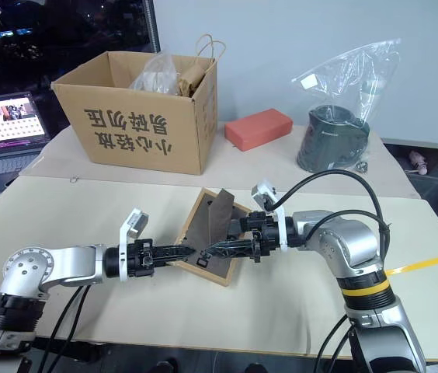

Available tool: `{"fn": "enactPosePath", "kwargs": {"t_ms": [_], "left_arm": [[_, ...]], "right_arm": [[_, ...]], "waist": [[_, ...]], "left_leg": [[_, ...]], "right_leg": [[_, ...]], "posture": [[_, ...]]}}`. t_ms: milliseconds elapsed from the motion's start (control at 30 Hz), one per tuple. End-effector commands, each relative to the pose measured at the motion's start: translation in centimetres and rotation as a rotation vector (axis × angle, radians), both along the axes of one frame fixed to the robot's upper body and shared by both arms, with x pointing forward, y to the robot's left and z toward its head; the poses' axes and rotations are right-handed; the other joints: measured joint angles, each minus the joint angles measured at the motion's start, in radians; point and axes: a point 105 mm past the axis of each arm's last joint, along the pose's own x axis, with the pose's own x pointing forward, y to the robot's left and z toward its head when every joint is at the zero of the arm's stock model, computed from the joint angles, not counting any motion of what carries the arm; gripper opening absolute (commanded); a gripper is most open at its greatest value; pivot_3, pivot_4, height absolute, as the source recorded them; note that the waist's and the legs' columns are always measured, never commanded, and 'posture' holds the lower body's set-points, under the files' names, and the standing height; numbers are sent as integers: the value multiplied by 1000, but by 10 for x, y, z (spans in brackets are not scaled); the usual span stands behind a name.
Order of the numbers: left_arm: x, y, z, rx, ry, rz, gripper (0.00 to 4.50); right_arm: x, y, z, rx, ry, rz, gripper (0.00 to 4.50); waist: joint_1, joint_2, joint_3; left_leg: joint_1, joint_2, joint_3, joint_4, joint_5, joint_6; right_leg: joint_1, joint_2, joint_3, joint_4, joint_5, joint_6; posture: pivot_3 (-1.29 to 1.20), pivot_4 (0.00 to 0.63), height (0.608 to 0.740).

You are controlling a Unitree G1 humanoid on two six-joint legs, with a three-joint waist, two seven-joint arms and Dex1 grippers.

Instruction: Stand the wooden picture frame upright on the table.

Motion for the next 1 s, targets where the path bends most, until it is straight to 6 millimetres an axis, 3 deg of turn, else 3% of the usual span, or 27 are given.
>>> {"fn": "enactPosePath", "kwargs": {"t_ms": [33, 133, 233, 367, 433, 500, 600, 700, 867, 1000], "left_arm": [[3, 4, 28, -90, -43, -30, 1144], [1, 6, 32, -78, -56, -56, 1144], [8, 18, 33, -95, -37, -24, 1144], [10, 21, 33, -137, -5, -20, 1144], [8, 18, 34, -179, 15, -41, 1144], [7, 13, 34, -215, 33, -57, 1144], [8, 9, 34, -220, 32, -67, 1144], [8, 4, 36, -218, 28, -88, 1144], [-3, -10, 39, -170, -13, -172, 1144], [-9, -18, 35, -165, -11, -196, 1144]], "right_arm": [[15, -18, 0, -31, -61, -113, 4427], [22, -37, -5, -43, -37, -193, 4427], [24, -71, -11, -99, -85, -302, 4427], [46, -97, -9, -207, -409, -471, 4427], [59, -105, -7, -286, -681, -565, 4427], [62, -100, -9, -435, -1014, -554, 4427], [59, -82, -10, -453, -1257, -496, 4427], [48, -53, -18, -563, -1632, -314, 4427], [46, -33, -9, -433, -1817, -389, 4427], [46, -28, 3, -393, -1921, -447, 4427]], "waist": [[1, 0, 0], [2, 0, 0], [9, 0, 0], [1, 0, 0], [-5, 0, 0], [-5, 0, 0], [-3, 0, 0], [-1, 0, 0], [2, 0, 0], [6, 0, 0]], "left_leg": [[0, 0, 0, 0, 0, 0], [0, 0, 0, 0, 0, 0], [-1, 0, 0, -1, 0, 0], [0, -1, 0, 0, 0, 0], [0, -1, 0, -1, 0, 0], [0, -1, 0, 0, 1, 0], [0, -1, 0, 0, 1, 0], [0, -1, 0, 0, 1, 0], [0, -1, -1, 0, 2, -1], [0, -3, -1, 0, 2, 0]], "right_leg": [[0, 0, 0, 0, 0, 0], [0, 0, 0, 0, 0, 0], [0, 0, 0, -1, 0, 0], [-1, 0, 0, -1, -1, 0], [-1, 0, 0, 0, -1, 2], [-1, 0, 0, 0, -2, 4], [-1, 0, 0, 0, -2, 3], [-1, 0, 0, 1, 0, 0], [0, -1, 0, 2, 0, 0], [1, -2, 0, 3, 0, 0]], "posture": [[0, 150, 716], [0, 150, 716], [0, 150, 716], [0, 150, 716], [0, 150, 716], [0, 150, 716], [0, 150, 716], [0, 150, 716], [0, 150, 716], [0, 150, 716]]}}
